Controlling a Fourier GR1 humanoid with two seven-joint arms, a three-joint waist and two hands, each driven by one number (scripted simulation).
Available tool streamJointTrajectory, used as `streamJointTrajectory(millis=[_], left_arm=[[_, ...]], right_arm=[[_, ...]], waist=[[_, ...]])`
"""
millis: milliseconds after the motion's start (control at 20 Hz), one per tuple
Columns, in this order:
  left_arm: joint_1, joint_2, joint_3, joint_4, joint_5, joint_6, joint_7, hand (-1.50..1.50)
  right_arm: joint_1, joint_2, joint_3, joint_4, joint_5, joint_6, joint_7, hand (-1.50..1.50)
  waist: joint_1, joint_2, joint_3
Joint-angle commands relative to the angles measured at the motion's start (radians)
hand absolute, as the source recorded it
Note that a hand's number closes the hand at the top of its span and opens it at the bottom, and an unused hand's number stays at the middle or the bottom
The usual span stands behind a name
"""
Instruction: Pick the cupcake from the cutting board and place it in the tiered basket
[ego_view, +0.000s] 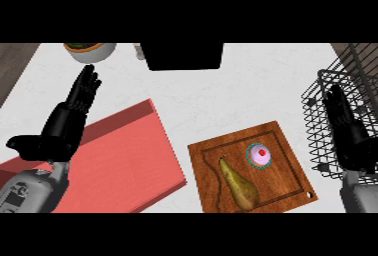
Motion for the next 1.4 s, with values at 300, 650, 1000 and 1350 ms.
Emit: streamJointTrajectory(millis=[300,650,1000,1350], left_arm=[[0.178,0.040,0.047,0.140,0.031,0.026,0.095,0.00],[0.289,0.071,0.081,0.197,0.079,-0.007,0.126,0.00],[0.289,0.092,0.090,0.180,0.096,-0.035,0.138,0.00],[0.303,0.113,0.102,0.194,0.107,-0.068,0.130,0.00]], right_arm=[[0.028,0.197,-0.237,-0.099,-0.107,-0.216,-0.089,1.50],[0.212,0.331,-0.172,0.022,0.052,-0.393,-0.105,-1.50],[0.238,0.272,-0.066,0.077,0.278,-0.371,0.145,-1.50],[0.196,0.269,0.096,-0.094,0.403,-0.334,0.492,-1.50]], waist=[[-0.123,-0.054,0.023],[-0.020,0.022,-0.009],[-0.012,0.019,-0.018],[0.021,0.015,-0.017]])
